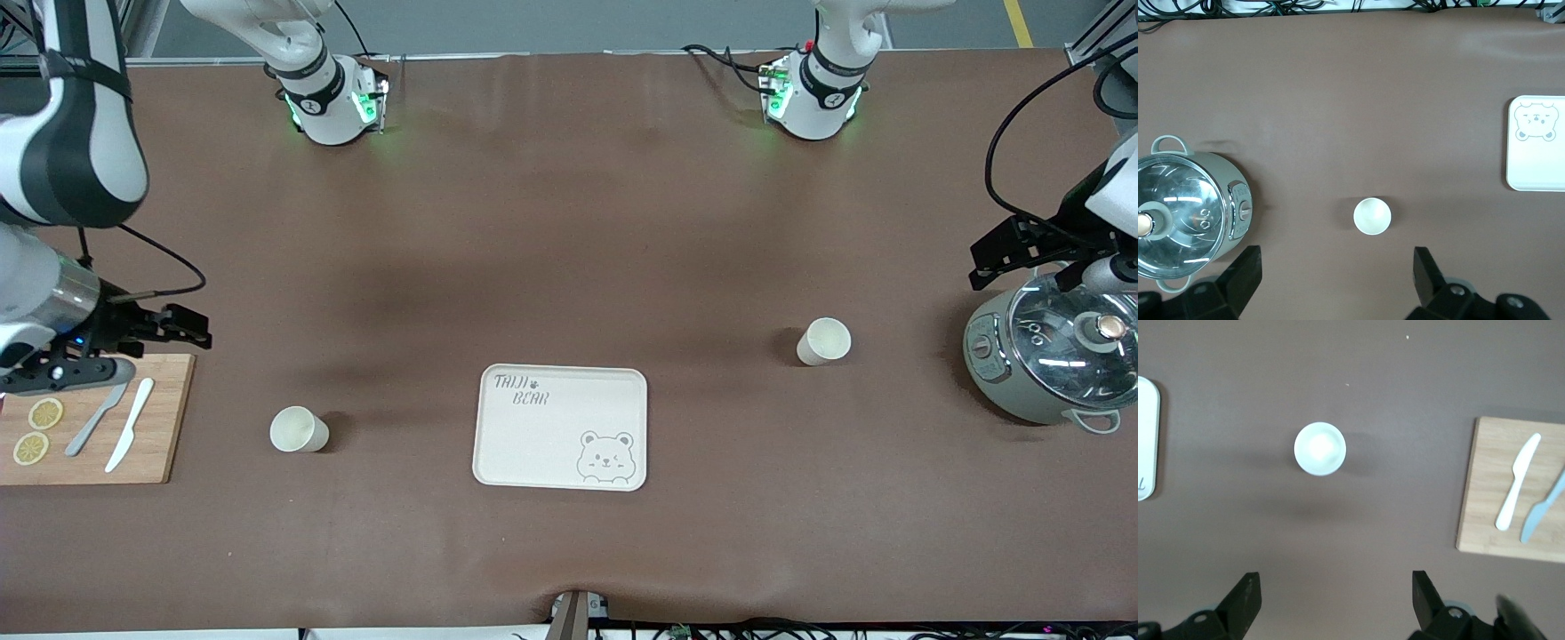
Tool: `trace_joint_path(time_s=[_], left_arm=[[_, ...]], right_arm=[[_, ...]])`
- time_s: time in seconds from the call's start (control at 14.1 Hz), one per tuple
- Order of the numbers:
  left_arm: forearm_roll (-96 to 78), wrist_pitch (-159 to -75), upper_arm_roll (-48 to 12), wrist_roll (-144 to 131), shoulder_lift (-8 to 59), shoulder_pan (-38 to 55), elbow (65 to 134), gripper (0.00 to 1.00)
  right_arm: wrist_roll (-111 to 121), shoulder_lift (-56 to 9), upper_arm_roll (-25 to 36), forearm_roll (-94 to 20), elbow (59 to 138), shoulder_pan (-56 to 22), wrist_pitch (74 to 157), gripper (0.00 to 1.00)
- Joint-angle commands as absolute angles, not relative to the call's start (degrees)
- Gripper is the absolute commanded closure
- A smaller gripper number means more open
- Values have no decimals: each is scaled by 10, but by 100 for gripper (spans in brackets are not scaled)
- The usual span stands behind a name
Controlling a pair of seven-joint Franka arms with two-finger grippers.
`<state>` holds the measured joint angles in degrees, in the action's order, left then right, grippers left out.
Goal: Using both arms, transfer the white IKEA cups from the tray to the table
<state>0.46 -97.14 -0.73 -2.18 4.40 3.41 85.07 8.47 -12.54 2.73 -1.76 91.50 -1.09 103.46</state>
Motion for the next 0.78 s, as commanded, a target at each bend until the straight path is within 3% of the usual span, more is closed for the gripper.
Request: trace_joint_path(time_s=[0.0,0.71], left_arm=[[-4,-972,-4,-16,48,36,840,0],[0,-914,-7,-15,42,37,833,0]], right_arm=[[94,-119,19,-18,882,16,987,0],[103,-110,16,-18,868,36,960,0]])
